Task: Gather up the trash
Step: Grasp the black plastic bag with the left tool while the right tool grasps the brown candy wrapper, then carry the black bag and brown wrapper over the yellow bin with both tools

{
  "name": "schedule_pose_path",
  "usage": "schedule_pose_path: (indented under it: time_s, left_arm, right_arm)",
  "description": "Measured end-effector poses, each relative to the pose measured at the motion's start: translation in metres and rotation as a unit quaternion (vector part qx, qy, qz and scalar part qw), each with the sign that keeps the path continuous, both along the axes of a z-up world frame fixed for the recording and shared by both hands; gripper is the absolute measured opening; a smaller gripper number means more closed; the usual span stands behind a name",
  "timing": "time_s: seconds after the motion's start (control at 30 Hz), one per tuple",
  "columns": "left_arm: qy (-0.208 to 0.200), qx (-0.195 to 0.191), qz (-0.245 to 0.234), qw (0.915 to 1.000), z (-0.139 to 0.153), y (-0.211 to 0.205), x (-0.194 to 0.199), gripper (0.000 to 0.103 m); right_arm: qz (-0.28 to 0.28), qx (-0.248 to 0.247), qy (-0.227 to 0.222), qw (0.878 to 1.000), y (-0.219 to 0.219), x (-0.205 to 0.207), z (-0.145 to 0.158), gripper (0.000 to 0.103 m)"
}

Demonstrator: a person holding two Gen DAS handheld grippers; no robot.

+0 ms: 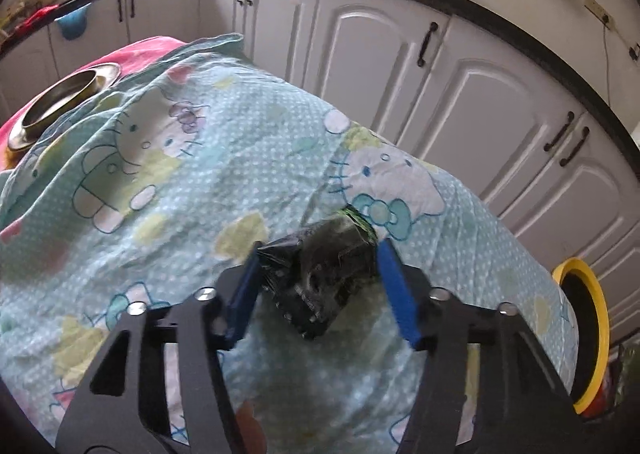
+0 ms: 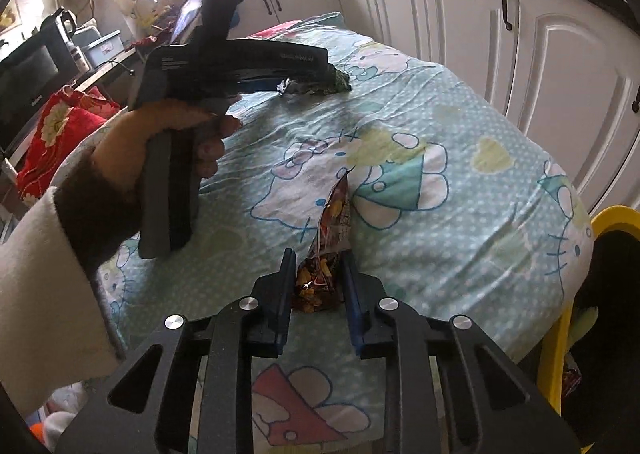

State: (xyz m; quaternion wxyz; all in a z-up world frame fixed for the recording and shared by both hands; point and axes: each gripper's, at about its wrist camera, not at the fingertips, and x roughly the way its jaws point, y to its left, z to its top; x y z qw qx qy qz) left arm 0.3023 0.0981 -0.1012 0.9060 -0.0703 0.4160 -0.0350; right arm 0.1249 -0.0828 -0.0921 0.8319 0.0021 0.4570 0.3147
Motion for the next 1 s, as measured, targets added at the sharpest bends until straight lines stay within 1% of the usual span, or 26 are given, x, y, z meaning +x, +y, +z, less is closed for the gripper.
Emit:
schedule_pose_path:
  time_s: [0.03,0.07,0.1,0.13,0.2,0.27,0.4,0.57,0.83,1.0]
  left_arm:
    - [0.0,0.004,-0.003,1.0,0.0,-0.002,-0.002,0.033]
    - [0.0,0.001,-0.012,0.9999,-0.001,-0.005,-0.004,0.026]
    - [-0.001,0.001,-0.016,0.9999,0.0,-0.008,-0.007,0.022]
    - [-0.002,0.001,-0.02,0.9998,0.0,-0.011,-0.01,0.018]
    - [-0.005,-0.002,-0.029,0.9996,0.001,-0.016,-0.015,0.013]
    - [-0.007,0.004,-0.037,0.9993,0.002,-0.023,-0.02,0.011]
    - [-0.018,0.0,-0.055,0.9984,0.008,-0.039,-0.036,0.01]
    - [-0.029,-0.003,-0.07,0.9971,0.016,-0.058,-0.054,0.01]
    - [-0.04,0.004,-0.098,0.9944,0.027,-0.091,-0.074,0.01]
    - [-0.048,0.005,-0.118,0.9918,0.035,-0.111,-0.084,0.01]
  right_arm:
    - [0.001,0.0,0.0,1.0,0.0,-0.002,0.0,0.022]
    - [0.001,0.001,0.0,1.0,0.0,-0.003,0.001,0.021]
    - [0.001,0.003,0.001,1.0,-0.001,-0.005,0.001,0.02]
    - [0.002,0.005,0.002,1.0,-0.001,-0.005,0.002,0.014]
    - [0.002,0.01,0.004,1.0,-0.004,-0.006,0.004,0.013]
    - [0.001,0.015,0.006,1.0,-0.008,-0.008,0.005,0.013]
    - [-0.004,0.022,0.007,1.0,-0.02,-0.011,0.009,0.012]
    - [-0.021,0.023,-0.007,1.0,-0.047,-0.012,0.019,0.012]
    - [-0.085,0.022,-0.021,0.996,-0.109,-0.003,0.032,0.012]
    - [-0.116,0.022,-0.035,0.992,-0.139,-0.001,0.038,0.012]
